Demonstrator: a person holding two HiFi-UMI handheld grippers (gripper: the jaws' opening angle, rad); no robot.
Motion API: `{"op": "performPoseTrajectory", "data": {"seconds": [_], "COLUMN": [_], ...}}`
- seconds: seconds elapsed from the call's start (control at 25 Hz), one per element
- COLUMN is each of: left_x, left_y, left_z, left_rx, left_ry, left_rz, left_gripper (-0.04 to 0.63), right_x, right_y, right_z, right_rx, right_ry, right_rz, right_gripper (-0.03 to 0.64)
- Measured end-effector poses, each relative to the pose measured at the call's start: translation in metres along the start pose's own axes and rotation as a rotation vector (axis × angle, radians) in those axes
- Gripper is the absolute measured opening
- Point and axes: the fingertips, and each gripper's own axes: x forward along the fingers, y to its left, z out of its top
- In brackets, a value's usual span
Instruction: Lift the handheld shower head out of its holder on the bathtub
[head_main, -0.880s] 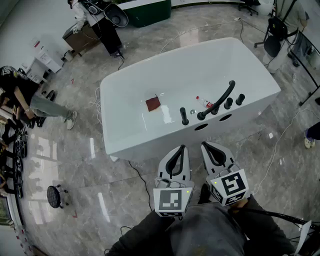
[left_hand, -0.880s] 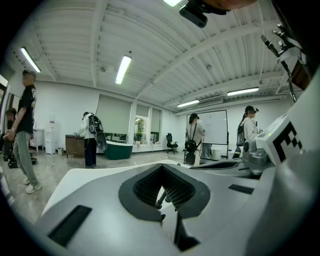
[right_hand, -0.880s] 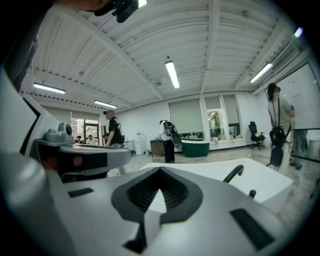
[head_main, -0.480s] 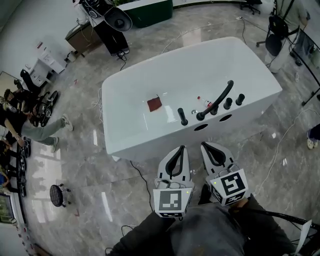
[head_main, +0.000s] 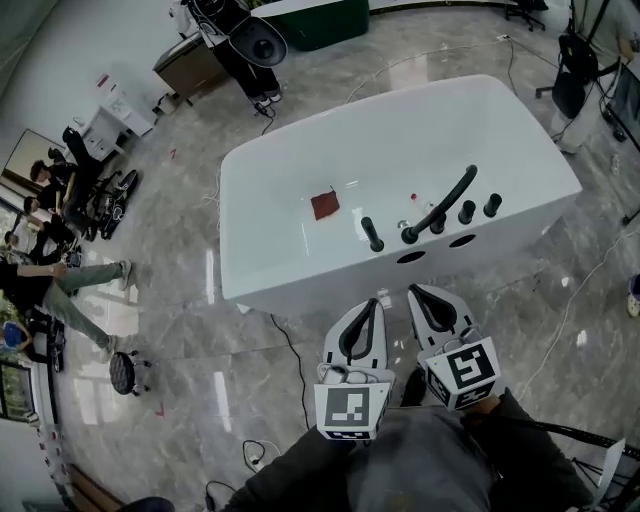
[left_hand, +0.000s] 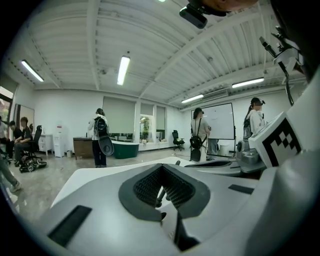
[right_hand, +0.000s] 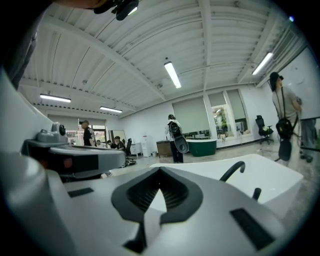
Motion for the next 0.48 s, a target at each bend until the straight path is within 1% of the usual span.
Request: {"op": "performPoseTrajectory", "data": {"seconds": [0.08, 0.24, 0.48], "left_x": [0.003, 0.015, 0.042], "left_y": [0.003, 0.014, 0.045], "left_z": [-0.004, -0.004, -0.018], "left_rx": [0.000, -0.006, -0.032], "left_ry": [0.010, 0.008, 0.009], "left_rz": [0.014, 0.038, 0.033], "left_gripper": [0.003, 0.003, 0.003], "right_x": [0.005, 0.018, 0.050], "right_y": [-0.003, -0.012, -0.020], "right_z": [-0.001, -0.001, -0.013], "right_rx": [0.015, 0.003, -0.011], "right_ry": [-0.002, 0.003, 0.032], "right_rz": [0.010, 0.012, -0.003], "right_gripper": [0.003, 0.003, 0.003]}}
